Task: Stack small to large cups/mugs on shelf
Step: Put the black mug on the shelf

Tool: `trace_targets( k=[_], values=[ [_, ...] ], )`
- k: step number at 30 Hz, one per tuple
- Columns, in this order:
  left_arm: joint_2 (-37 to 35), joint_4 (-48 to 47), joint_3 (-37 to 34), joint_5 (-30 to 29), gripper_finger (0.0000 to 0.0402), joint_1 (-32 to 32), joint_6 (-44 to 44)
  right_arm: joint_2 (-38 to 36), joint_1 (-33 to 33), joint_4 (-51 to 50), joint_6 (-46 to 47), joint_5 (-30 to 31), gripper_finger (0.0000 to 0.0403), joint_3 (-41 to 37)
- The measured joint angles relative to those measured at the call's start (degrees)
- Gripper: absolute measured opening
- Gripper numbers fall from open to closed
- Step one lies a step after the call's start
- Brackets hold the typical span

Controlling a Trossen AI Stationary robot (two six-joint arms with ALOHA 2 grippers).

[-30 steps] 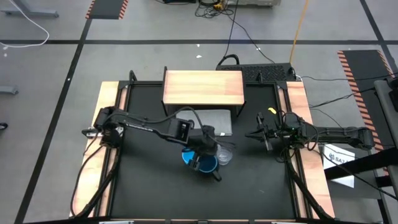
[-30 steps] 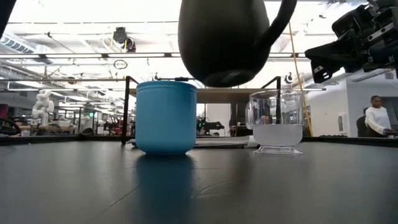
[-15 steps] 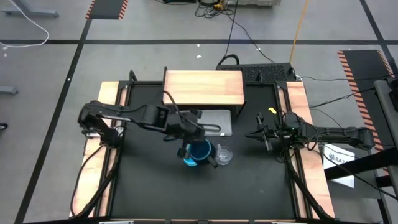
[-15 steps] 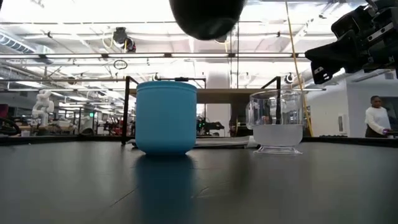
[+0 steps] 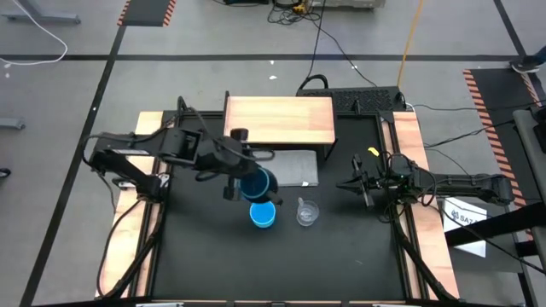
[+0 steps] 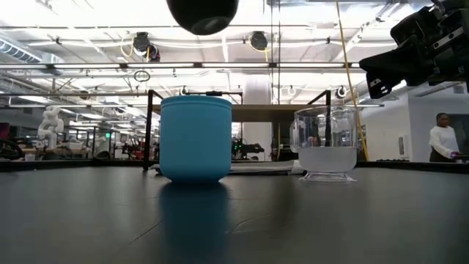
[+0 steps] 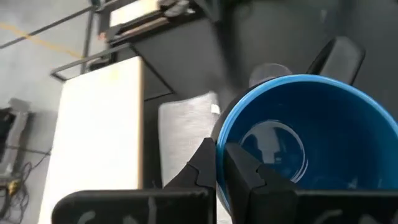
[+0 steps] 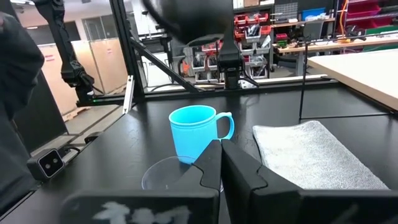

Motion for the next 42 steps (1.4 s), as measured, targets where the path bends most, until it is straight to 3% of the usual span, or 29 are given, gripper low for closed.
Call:
trace_targets(
  k=[5, 12, 33, 42],
  values=[
    [-3.9, -2.1, -0.2, -4.4, 0.0009, 2.3, 0.1, 0.0, 0.0, 0.0, 0.0, 0.0, 0.0, 0.0],
    [-11.8, -1.4, -5.0, -5.2, 0.0009, 5.9, -0.2, 0.0, 0.0, 0.0, 0.0, 0.0, 0.0, 0.0],
    [-39.9, 12.1, -38.6, -4.5, 0.0009, 7.1, -7.5, 0.0, 0.0, 0.1, 0.0, 0.0, 0.0, 0.0],
    [-47.6, 15.8, -47.5, -4.5, 0.0009, 7.0, -12.1, 0.0, 0.0, 0.1, 0.0, 0.0, 0.0, 0.0]
  ],
)
